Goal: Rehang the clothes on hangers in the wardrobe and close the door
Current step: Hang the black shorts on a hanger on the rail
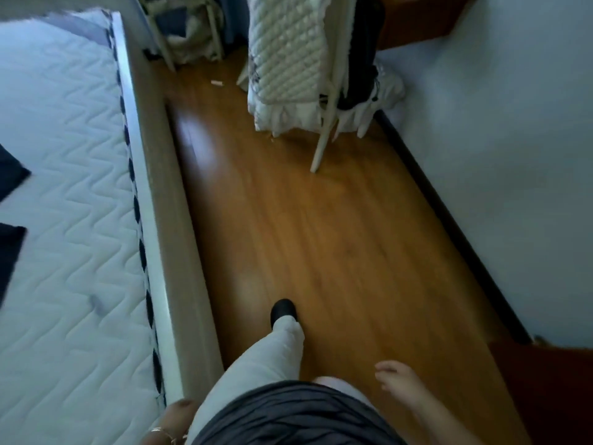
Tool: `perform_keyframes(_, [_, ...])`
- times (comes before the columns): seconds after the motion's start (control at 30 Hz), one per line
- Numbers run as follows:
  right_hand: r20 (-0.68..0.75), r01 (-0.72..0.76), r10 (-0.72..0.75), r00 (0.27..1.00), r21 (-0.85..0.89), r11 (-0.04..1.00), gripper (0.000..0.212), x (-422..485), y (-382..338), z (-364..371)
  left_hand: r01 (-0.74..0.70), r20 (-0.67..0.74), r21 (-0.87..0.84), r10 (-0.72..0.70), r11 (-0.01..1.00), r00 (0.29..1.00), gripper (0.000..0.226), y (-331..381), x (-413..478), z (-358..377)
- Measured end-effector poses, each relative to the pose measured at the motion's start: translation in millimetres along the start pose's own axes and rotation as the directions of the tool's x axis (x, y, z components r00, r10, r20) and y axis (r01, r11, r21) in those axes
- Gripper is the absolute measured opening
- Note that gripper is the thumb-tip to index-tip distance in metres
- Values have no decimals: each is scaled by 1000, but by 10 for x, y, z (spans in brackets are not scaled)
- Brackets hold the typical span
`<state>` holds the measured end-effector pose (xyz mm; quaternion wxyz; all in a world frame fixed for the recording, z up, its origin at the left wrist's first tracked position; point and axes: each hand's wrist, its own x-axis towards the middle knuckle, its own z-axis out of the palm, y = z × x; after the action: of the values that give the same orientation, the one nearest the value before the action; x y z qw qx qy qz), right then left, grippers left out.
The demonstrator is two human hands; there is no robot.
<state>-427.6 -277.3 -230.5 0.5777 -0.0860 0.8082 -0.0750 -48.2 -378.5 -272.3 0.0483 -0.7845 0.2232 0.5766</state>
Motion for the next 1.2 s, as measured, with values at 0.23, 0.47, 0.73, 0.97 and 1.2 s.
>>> perform_keyframes(0.23, [-19,244,-245,969,-49,969,17,235,-1777,-213,-277,-25,-179,277,944,961,15,1663,-91,-169])
perform_keyframes(0.47, [-6,179,-189,982,-289,941,27,825,-3003,-288,-206,-93,-342,185,917,978,12,2312,161,-423])
perform_keyframes(0.73, [81,271,-265,961,-483,833,21,1198,-5326,-53,-23,-170,-630,-109,776,979,10,2860,359,-716])
perform_keyframes(0.97, [371,584,-454,810,-574,574,23,1042,-7128,922,-71,-208,-862,-222,503,953,9,3161,490,-1014])
perform_keyframes(1.2, [456,604,-399,795,-655,455,14,1004,-7671,1756,64,-53,-947,-349,314,936,9,2906,719,-1190])
